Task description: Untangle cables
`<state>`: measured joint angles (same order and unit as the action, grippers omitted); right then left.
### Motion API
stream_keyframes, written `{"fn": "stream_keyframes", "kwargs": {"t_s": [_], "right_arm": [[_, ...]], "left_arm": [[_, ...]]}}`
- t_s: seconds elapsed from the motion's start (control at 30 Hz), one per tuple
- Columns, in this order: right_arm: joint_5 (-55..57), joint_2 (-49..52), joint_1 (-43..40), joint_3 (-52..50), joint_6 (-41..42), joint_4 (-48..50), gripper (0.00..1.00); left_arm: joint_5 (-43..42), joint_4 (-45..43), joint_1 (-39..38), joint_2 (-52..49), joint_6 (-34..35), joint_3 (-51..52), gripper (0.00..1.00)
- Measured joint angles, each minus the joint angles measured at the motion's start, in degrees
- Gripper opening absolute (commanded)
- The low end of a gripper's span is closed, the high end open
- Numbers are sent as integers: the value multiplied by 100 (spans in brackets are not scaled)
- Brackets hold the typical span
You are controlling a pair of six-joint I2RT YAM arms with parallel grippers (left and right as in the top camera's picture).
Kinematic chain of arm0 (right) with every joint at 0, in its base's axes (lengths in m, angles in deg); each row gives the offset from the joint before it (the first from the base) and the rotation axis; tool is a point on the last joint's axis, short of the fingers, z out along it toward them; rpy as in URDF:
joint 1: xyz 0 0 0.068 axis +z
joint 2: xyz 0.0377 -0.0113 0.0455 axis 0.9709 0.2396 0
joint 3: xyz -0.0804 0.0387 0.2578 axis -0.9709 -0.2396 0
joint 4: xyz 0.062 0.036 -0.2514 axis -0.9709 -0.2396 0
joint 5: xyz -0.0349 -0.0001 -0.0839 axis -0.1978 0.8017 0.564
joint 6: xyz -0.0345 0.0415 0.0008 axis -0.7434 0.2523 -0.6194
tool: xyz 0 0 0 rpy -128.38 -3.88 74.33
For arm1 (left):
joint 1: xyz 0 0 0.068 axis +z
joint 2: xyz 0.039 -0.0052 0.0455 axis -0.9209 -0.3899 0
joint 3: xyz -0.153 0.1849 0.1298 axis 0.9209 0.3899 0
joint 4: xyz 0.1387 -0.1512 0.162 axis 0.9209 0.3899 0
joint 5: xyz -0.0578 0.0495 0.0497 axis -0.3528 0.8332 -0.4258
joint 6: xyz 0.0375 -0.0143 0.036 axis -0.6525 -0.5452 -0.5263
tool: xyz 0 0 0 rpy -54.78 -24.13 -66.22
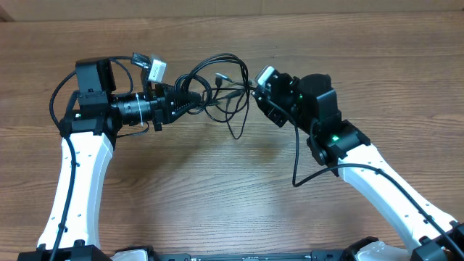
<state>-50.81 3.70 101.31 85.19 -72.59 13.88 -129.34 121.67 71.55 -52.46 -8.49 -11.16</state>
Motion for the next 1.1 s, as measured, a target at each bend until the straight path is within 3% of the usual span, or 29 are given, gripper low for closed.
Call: {"fn": "stream_keyframes", "kwargs": {"t_s": [0.27,0.33,0.4,0.87,1.1], "right_arm": [[-713,0,-7,0,-254,-4,45],[-841,0,-11,0,-310,-7,31],[-949,4,-9,0,-369,11,4],[-1285,269,-7,0,-168,-236,4],[-1631,151,-7,0,57,-752,4]], "left_arm": [[-2,0,0,0,-118,0,4],[-2,0,0,0,-125,0,4],[-2,2,-2,0,-133,0,4],[444,-4,-39,0,-63,0,4],[2044,-4,-55,0,758,0,4]]}}
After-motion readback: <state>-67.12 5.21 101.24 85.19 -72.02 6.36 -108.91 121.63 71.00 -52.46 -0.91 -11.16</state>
